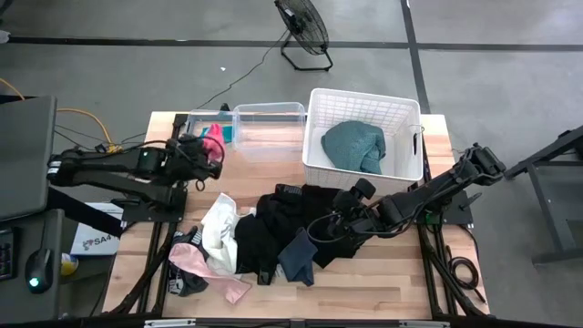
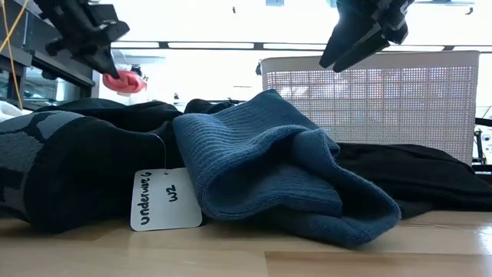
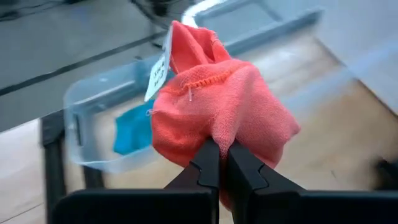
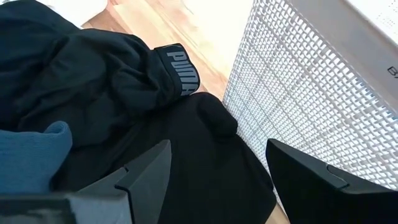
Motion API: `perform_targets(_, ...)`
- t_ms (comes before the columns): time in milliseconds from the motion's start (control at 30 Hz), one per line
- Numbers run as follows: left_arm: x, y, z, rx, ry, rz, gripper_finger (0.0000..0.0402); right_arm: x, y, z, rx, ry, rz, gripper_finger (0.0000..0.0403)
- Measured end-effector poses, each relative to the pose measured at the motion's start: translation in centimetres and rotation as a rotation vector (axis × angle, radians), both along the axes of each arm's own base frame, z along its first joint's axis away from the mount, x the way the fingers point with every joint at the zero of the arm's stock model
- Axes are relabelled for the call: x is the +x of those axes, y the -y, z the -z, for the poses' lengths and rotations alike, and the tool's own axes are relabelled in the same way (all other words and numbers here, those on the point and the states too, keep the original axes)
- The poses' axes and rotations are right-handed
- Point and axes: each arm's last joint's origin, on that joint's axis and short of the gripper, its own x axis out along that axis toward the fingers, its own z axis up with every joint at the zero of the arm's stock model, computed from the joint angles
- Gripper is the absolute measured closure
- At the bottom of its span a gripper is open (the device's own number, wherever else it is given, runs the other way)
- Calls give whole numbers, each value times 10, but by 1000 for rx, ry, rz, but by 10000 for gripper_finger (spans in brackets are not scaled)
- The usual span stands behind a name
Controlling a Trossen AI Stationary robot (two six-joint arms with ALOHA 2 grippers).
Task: Pick & Place Cloths
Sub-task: Put the orange sock into the left transparent bin
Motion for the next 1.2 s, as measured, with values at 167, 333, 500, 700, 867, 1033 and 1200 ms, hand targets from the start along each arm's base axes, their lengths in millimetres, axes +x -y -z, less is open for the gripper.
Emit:
perform_targets(167,8,-19,14,-5,-89,-141,400,1,2,0,-3,1,7,149)
perform_targets(333,14,-43,26,-15,-202,-264,400,2,6,0,-8,-6,9,149)
perform_targets(500,17,-67,29,-29,-250,-297,400,5,3,-1,-28,-30,-72,149)
perform_targets(700,13,-98,28,-78,-229,-286,400,14,-3,-5,-15,-41,-249,149)
perform_targets(867,3,-126,32,-139,-213,-301,400,21,-7,-9,-34,-9,-362,149)
perform_targets(1033,-1,-143,39,-182,-200,-294,400,27,-4,-12,-22,4,-443,149)
perform_targets(1200,7,-151,51,-232,-211,-268,400,30,3,-14,-8,7,-460,149)
